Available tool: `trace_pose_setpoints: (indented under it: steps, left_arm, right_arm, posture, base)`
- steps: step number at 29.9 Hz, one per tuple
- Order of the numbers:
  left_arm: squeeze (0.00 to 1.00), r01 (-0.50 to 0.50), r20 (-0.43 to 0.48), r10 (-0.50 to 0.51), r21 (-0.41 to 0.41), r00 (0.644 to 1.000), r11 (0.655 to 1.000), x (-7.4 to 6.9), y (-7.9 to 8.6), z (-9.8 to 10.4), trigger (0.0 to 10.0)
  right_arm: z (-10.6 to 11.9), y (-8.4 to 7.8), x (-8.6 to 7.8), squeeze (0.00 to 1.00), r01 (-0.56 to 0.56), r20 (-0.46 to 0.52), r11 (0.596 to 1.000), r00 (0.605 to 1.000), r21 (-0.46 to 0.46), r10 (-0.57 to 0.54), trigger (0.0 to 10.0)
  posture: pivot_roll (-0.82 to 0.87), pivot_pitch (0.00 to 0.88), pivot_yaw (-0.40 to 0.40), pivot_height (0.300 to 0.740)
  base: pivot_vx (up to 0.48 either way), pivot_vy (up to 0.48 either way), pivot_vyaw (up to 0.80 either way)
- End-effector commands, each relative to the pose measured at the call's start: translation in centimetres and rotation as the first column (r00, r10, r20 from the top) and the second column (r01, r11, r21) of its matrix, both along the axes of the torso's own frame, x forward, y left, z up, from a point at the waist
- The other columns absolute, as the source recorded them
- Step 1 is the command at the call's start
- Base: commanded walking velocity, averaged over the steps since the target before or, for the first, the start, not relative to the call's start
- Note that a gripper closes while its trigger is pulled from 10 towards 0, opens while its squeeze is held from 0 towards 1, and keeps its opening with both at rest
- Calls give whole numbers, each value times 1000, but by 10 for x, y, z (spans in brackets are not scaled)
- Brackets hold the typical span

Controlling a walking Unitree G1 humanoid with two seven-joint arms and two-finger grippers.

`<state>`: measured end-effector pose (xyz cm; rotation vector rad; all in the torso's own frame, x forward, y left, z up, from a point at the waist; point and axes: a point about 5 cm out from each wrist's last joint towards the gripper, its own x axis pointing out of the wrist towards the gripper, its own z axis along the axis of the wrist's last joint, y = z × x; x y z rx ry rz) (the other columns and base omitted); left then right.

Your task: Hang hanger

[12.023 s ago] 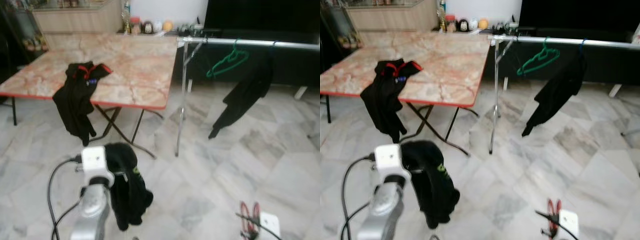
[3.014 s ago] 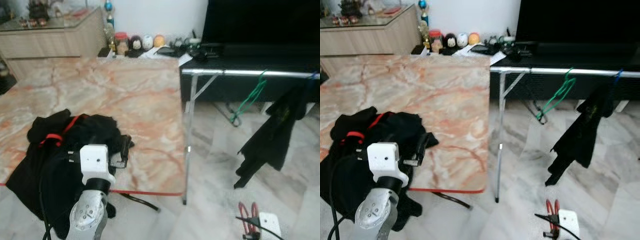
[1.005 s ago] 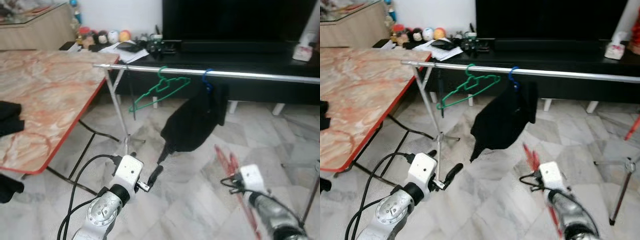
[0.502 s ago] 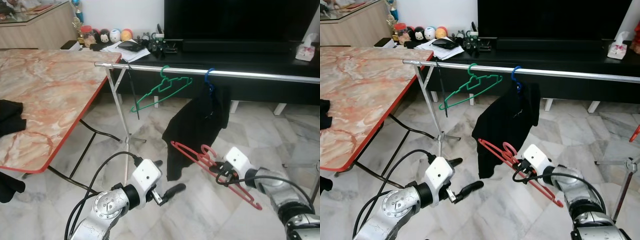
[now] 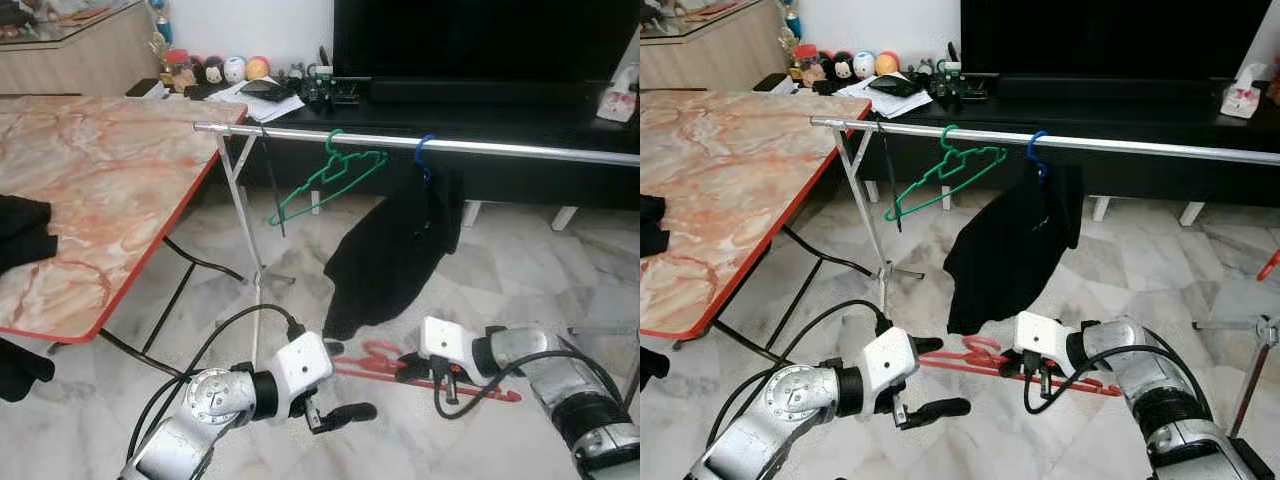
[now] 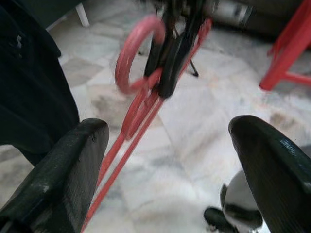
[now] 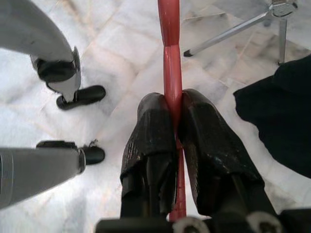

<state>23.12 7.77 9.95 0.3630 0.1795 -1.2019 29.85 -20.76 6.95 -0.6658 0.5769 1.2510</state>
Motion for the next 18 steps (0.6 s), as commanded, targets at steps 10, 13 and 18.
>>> trace_pose_setpoints:
  steps: [10, 13, 18]
  left_arm:
    - [0, 45, 9, -45, 70, 999, 997, 8, -1, -9, 10000]
    - [0, 37, 3, -38, 84, 999, 996, 10, 0, -12, 10000]
    - [0, -2, 15, 0, 99, 1000, 995, 19, 6, -13, 10000]
  right_arm:
    - [24, 23, 1, 0, -134, 56, 990, 990, 35, 132, 10000]
    - [23, 25, -4, 0, -168, 46, 986, 985, 18, 167, 10000]
    - [30, 29, -10, 0, -201, 44, 979, 979, 37, 200, 10000]
  posture:
    - [-115, 0, 43, 740]
    - [-117, 0, 46, 740]
    - [-123, 0, 48, 740]
  base:
    - [0, 0, 0]
    - [0, 0, 0]
    - [0, 0, 0]
